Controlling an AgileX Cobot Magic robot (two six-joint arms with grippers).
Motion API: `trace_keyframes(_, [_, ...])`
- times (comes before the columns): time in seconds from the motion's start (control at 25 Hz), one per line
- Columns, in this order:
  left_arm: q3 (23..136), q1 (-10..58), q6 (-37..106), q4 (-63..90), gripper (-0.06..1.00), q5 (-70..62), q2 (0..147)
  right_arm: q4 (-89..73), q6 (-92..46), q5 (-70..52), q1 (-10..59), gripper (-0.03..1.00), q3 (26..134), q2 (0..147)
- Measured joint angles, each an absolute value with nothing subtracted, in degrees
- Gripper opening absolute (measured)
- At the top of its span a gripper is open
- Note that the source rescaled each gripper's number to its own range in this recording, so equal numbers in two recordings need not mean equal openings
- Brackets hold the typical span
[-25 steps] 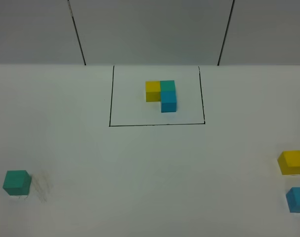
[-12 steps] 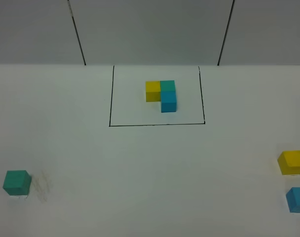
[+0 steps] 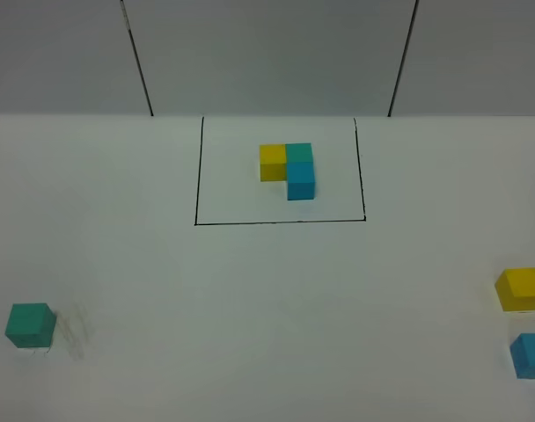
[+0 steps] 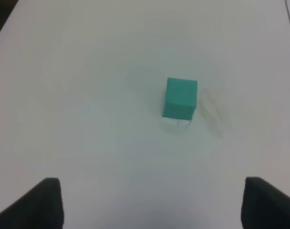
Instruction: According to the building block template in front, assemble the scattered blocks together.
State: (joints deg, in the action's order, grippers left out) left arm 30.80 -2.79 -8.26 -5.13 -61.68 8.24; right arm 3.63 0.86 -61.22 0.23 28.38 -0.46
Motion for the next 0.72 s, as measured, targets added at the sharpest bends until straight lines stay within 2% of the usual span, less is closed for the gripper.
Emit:
trace_keyframes(0.4, [42.2, -2.8, -8.3, -2.5, 0.76, -60.6, 36.9, 3.6, 0.9, -61.2, 0.2, 0.0, 28.4, -0.5])
trace_keyframes(0.72, [45.4, -2.8, -6.8, -0.7, 0.77, -56.3, 55.5, 3.6, 0.9, -61.2, 0.2, 0.0, 28.4, -0.5])
